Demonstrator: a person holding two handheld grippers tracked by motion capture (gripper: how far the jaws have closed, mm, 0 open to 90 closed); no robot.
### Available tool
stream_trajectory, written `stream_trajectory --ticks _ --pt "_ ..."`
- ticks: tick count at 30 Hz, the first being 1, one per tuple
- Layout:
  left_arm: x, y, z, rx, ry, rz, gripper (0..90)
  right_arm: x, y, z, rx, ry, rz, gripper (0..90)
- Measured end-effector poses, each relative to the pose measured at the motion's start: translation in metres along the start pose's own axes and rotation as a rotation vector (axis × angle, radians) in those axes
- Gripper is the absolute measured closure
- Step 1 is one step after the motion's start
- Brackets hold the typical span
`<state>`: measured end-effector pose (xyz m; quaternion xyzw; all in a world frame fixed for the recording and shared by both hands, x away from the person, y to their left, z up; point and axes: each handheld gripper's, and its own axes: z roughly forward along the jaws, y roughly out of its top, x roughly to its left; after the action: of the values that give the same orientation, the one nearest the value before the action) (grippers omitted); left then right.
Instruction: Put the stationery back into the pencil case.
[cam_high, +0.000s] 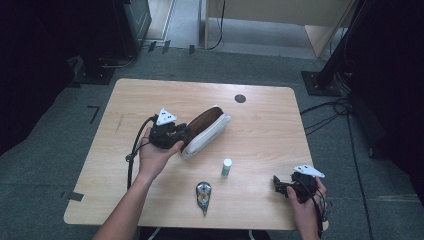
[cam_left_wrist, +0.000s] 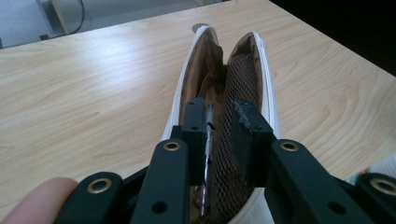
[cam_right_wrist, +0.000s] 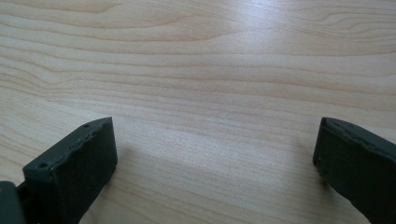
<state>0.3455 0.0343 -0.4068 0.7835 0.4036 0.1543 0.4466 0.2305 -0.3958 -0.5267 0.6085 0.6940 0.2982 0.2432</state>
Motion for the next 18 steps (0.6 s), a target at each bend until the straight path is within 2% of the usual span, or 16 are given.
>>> stream_trajectory --ticks 11,18 --pt "0.000 -0.020 -0.020 -0.015 -0.006 -0.023 64.7 0.000 0.000 0.000 0.000 0.000 0.003 0.0" --pt "0.001 -0.034 -0.033 -0.022 -0.012 -0.038 61.4 0.000 0.000 0.000 0.002 0.000 0.004 0.0"
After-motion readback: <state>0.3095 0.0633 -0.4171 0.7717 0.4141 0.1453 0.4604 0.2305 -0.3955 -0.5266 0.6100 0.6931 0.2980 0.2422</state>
